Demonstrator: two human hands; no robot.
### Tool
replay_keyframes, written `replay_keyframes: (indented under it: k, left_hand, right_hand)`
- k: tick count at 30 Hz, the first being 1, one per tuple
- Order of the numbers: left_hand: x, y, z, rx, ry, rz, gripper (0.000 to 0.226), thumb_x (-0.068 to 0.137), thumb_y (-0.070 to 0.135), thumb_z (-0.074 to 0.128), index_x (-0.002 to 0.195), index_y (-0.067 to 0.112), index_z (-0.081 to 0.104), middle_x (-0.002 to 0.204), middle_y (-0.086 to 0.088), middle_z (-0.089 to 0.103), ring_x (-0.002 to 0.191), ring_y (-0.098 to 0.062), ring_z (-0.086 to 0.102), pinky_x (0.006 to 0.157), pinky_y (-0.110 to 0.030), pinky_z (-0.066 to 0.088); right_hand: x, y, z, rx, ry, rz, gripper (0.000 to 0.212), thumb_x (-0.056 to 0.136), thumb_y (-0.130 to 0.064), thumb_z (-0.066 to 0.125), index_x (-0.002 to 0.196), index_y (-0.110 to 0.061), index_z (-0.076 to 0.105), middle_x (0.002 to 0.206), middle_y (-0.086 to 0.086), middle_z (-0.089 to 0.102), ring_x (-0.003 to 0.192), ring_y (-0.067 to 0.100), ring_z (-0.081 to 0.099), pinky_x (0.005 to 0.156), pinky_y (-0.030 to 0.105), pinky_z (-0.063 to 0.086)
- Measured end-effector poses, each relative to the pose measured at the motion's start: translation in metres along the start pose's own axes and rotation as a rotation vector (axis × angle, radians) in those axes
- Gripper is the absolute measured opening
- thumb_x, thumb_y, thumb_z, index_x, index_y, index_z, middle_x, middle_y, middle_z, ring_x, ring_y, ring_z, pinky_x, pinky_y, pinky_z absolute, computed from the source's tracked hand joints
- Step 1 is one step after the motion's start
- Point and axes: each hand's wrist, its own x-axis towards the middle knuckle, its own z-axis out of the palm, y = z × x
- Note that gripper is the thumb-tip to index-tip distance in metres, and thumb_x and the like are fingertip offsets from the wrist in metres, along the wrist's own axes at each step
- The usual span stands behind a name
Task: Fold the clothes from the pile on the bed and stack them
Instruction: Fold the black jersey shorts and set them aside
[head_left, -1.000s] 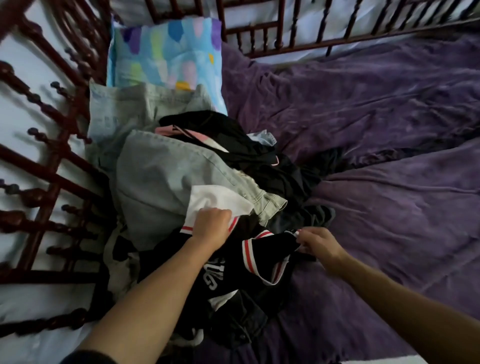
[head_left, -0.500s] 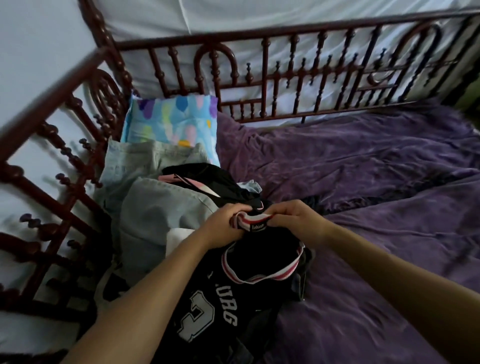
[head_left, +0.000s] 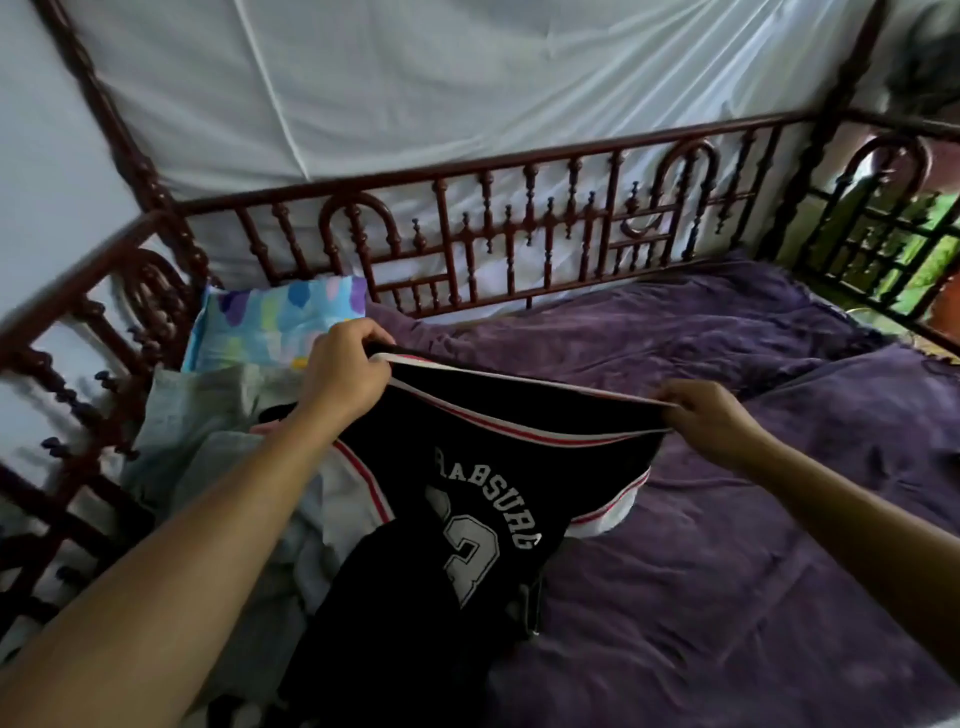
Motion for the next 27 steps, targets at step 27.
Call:
replay_keyframes:
  k: [27]
  left_hand:
    - [0.048,0.222,0.180,0.457,-0.135,0.288,0.012,0.086,0.015,0.060,0.090,0.010,0.070,0.090,-0.026,0.065,0.087,-0.046,0.061,0.071,-0.044,0.046]
  right_hand:
    - [-0.106,0.152,-0.149,0.142,0.161,-0.217,0.024,0.088,-0.039,0.063,0.082,-0.019,0.050,0.071,-0.006,0.055,0.065,0.007,0.051,0.063,0.033,0.045]
